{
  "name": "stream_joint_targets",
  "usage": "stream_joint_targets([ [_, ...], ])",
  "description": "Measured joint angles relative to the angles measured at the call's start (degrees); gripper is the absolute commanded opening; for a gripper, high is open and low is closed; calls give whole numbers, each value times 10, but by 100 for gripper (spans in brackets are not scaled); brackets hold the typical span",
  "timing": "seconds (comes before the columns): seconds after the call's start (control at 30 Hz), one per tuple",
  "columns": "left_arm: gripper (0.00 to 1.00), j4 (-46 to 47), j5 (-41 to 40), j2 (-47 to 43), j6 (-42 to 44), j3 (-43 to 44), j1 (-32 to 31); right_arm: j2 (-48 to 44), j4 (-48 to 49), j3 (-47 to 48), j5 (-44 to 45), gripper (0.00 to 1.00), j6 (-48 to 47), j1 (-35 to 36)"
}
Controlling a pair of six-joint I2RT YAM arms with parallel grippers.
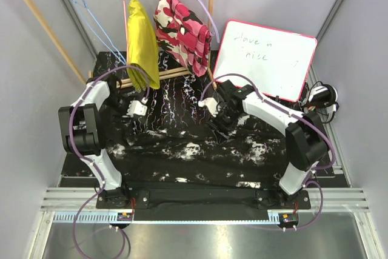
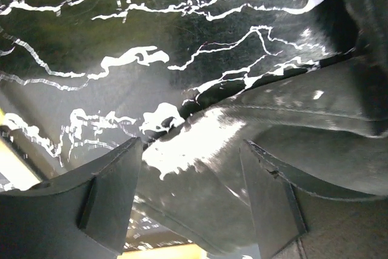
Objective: Place the trousers on the hanger
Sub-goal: Fold the trousers
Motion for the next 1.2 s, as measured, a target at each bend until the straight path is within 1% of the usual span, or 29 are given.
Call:
stream_joint_targets([
  [0.13, 69, 16, -23, 21, 28, 0, -12, 26, 14, 27, 3, 70, 14, 26],
  [0.3, 61, 39, -43, 38, 38, 0, -29, 58, 29, 36, 25, 70, 19, 51],
  [0.37, 55, 49, -50, 44, 38, -2, -33, 71, 35, 37, 41, 69, 23, 59],
  [0.4, 42, 56, -54, 45, 38, -7, -34, 78, 40, 37, 51, 68, 26, 62],
  [0.47, 28, 65, -59, 46, 36, -17, -34, 84, 47, 38, 64, 64, 31, 65],
  [0.5, 16, 72, -64, 46, 39, -26, -34, 86, 50, 39, 71, 63, 35, 65],
  [0.6, 0, 79, -74, 44, 37, -43, -34, 86, 56, 42, 87, 61, 41, 66],
  [0.77, 0, 88, -70, 27, 18, -52, -32, 68, 59, 42, 112, 64, 43, 64],
  [0.83, 0, 89, -64, 5, 11, -57, -30, 47, 59, 42, 121, 67, 42, 62],
  [0.87, 0, 89, -60, -9, 8, -60, -29, 34, 59, 42, 122, 72, 42, 58],
  [0.9, 0, 89, -56, -24, 6, -62, -28, 22, 60, 42, 124, 75, 42, 53],
  [1.0, 0, 88, -38, -76, -8, -64, -24, -1, 63, 42, 126, 77, 40, 26],
  [1.13, 0, 88, -12, -125, -32, -62, -19, 15, 71, 43, 136, 76, 37, -10],
  [1.2, 0, 88, -2, -133, -48, -57, -17, 36, 74, 43, 137, 71, 35, -17],
])
